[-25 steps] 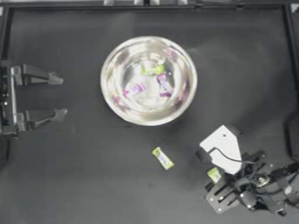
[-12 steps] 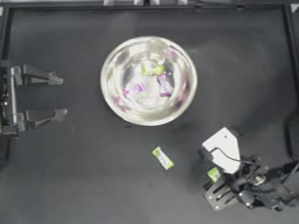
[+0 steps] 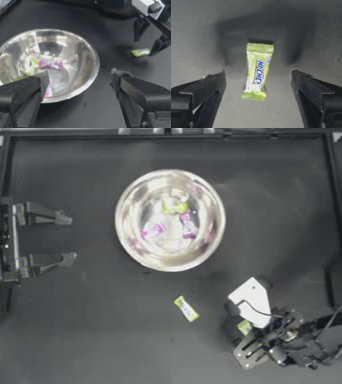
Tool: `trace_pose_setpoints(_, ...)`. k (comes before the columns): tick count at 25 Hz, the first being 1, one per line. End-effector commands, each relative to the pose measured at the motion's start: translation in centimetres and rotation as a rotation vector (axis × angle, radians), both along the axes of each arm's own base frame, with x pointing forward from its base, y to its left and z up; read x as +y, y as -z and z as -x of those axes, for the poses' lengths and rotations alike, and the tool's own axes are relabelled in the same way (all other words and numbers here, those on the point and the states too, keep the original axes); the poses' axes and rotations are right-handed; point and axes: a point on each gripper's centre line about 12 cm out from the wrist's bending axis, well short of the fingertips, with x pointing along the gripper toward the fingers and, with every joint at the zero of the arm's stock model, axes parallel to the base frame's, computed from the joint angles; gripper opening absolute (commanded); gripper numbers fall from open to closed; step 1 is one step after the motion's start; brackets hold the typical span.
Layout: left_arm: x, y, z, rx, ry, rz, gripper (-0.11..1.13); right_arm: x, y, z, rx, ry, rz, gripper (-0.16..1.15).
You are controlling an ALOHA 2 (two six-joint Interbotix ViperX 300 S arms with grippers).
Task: Put candies in bowl
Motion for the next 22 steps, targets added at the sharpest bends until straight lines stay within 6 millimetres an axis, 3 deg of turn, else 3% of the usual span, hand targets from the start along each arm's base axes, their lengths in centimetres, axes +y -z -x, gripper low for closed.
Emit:
trace_pose_setpoints(1,0.1,-0.8,-0.3,-0.023,-0.001,-0.002,1.03,-0.1,-0.2,-0.4,-0.017,-0.002,-0.004,1.02)
trace_pose_setpoints(22,0.0,-0.8,-0.3,-0.023,0.0,0.0,1.03,-0.7,1.3,-0.4,-0.014,0.013,-0.02,1.01)
